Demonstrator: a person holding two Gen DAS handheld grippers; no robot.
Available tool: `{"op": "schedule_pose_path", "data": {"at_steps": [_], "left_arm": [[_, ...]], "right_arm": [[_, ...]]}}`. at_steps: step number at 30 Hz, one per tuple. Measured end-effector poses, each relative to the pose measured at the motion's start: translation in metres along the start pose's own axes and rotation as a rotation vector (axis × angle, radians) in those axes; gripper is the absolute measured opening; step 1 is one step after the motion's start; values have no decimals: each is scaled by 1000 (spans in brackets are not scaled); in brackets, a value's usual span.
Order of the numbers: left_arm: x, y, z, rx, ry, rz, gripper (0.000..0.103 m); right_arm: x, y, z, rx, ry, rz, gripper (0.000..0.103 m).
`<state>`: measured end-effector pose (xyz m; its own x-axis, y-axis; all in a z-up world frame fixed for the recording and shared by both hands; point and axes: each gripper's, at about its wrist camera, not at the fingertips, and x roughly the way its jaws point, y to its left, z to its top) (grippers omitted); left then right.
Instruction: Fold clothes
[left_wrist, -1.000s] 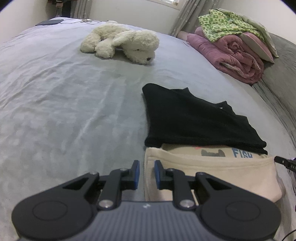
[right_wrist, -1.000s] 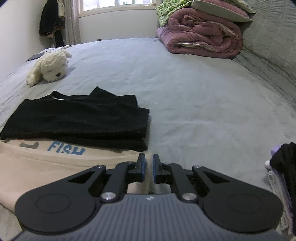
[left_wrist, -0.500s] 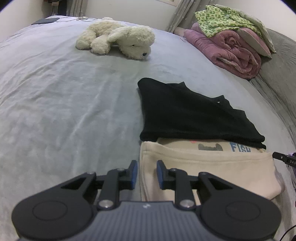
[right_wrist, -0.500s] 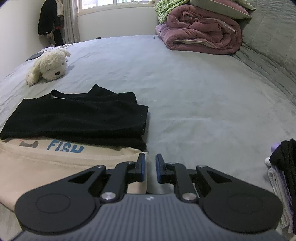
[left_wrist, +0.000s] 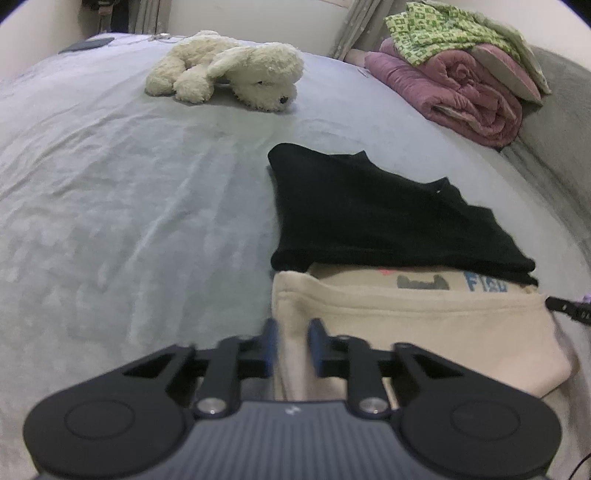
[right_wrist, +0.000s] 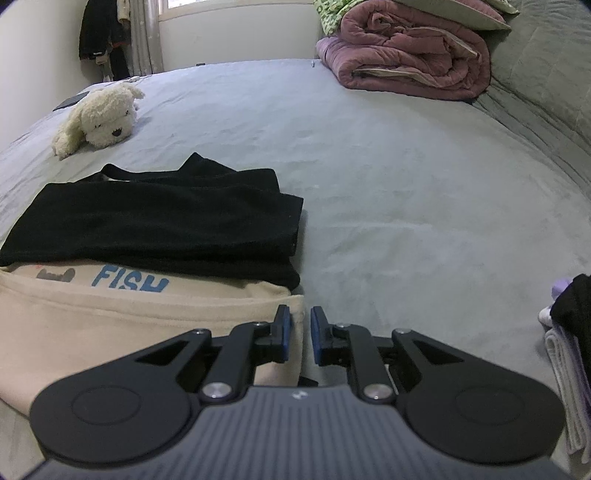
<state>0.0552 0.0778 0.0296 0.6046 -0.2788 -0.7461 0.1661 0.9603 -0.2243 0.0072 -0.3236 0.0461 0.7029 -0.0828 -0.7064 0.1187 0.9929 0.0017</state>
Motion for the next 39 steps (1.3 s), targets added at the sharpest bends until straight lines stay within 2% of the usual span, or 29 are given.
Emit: {"op": "schedule_pose_path", "data": {"at_steps": [6, 12, 19, 22, 24, 26, 39], "left_arm": [[-11, 6, 0, -49, -14, -15, 8], [-23, 8, -1, -67, -32, -28, 7], [-5, 9, 2, -82, -3, -17, 8], [-12, 10, 3, -88, -20, -21, 12], [-17, 13, 5, -90, -35, -6, 22], [-20, 17, 5, -102, -40, 4, 27], [-50, 26, -18, -137, -13, -32, 30]], "right_arm": [[0, 4, -1, -24, -12, 0, 16], [-5, 4, 1, -17, -51, -11, 10], [0, 0, 1, 2, -36, -42, 10], [-6, -3, 4, 27, -54, -27, 12], [-9, -5, 4, 36, -59, -31, 15], [-11, -7, 5, 46, -60, -35, 15], [-39, -5, -8, 75, -74, 19, 17]]}}
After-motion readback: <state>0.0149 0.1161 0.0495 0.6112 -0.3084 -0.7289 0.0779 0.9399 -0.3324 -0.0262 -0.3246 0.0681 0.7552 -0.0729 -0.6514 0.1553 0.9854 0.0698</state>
